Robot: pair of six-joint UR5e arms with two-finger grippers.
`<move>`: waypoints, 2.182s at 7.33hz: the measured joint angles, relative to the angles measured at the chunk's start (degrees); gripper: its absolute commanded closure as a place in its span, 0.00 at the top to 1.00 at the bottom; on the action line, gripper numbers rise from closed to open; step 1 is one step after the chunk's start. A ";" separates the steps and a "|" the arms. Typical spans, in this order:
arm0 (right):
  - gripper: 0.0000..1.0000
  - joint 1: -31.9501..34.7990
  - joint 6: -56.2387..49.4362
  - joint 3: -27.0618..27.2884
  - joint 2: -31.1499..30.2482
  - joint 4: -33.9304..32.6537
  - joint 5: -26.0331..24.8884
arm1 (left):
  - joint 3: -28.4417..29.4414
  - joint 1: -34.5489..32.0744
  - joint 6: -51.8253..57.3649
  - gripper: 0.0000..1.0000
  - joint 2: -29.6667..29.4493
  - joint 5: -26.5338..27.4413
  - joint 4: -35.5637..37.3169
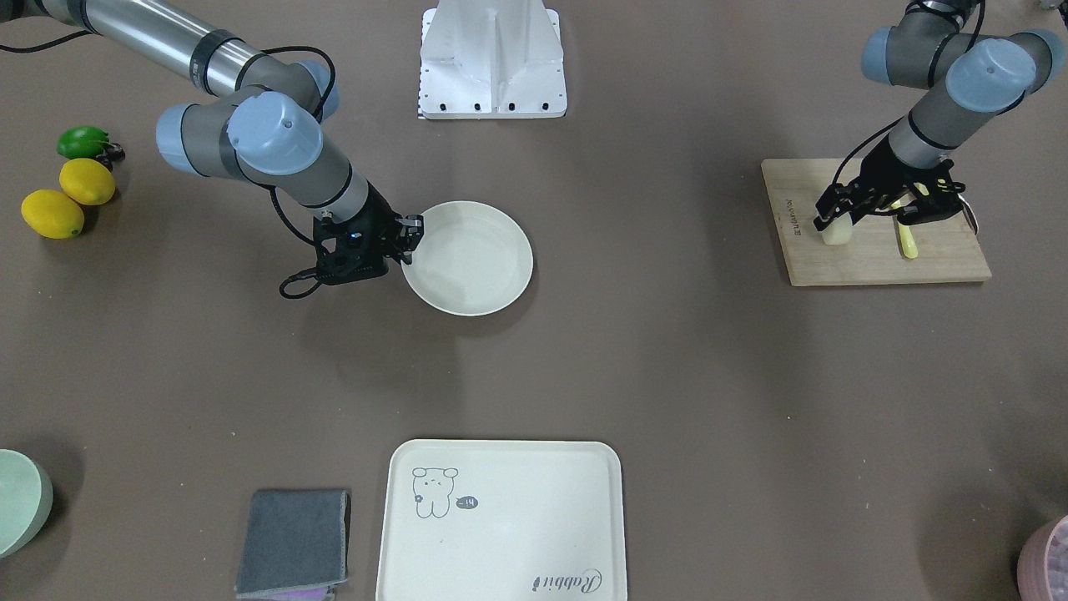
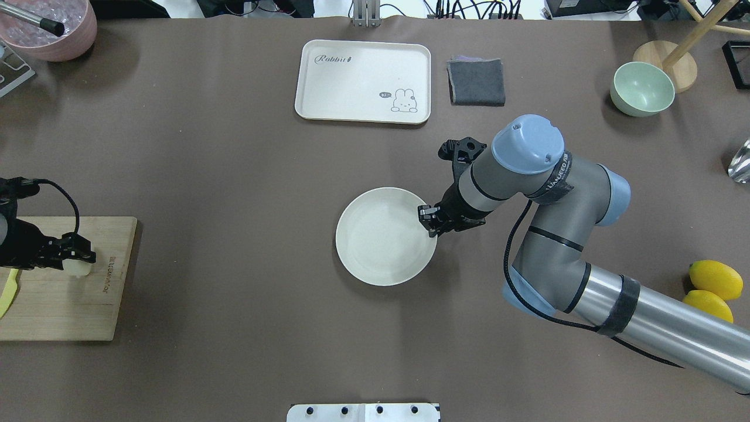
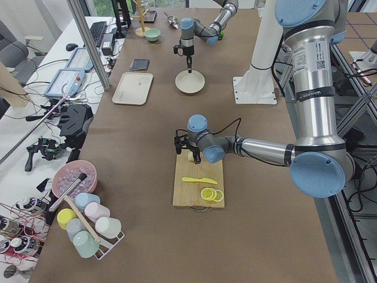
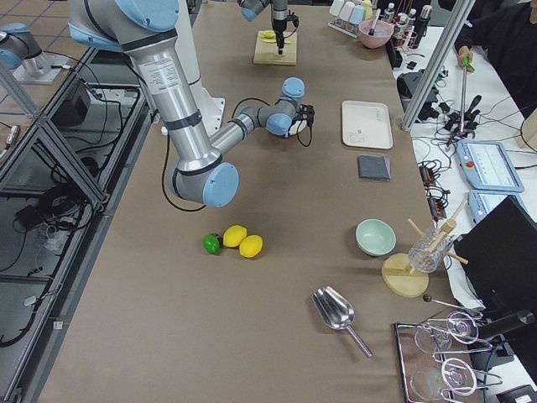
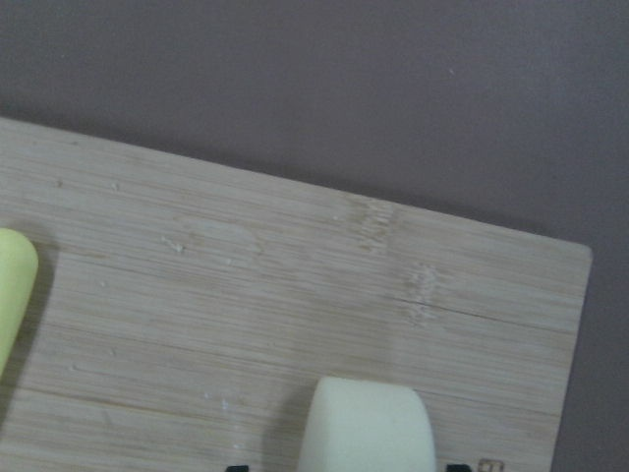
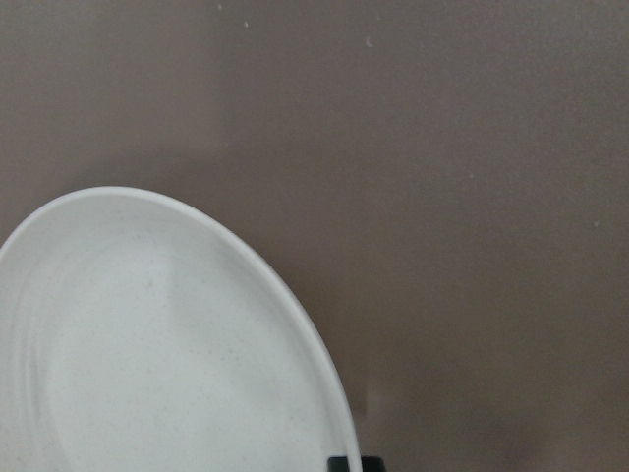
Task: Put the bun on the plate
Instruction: 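Slide the white plate to table center with right gripper while left gripper reaches bun, then lift the pale bun with the left gripper while the right gripper withdraws, then lower the held bun onto the white plate and open the left gripper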
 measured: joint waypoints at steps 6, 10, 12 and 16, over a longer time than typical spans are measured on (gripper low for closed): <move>1.00 11.22 -3.32 6.19 -5.29 -0.65 9.86 | -1.49 -0.09 -0.89 0.10 -3.84 -0.95 1.02; 1.00 23.01 -23.12 8.43 -18.74 -0.74 14.24 | -3.63 2.58 -12.57 0.11 -18.42 0.72 8.71; 1.00 26.81 -33.00 7.33 -23.92 -0.80 13.81 | -3.60 8.42 -18.18 0.11 -30.62 6.53 21.37; 1.00 31.34 -41.94 6.66 -29.45 -0.81 12.72 | 7.35 19.09 -23.87 0.12 -51.80 18.12 33.21</move>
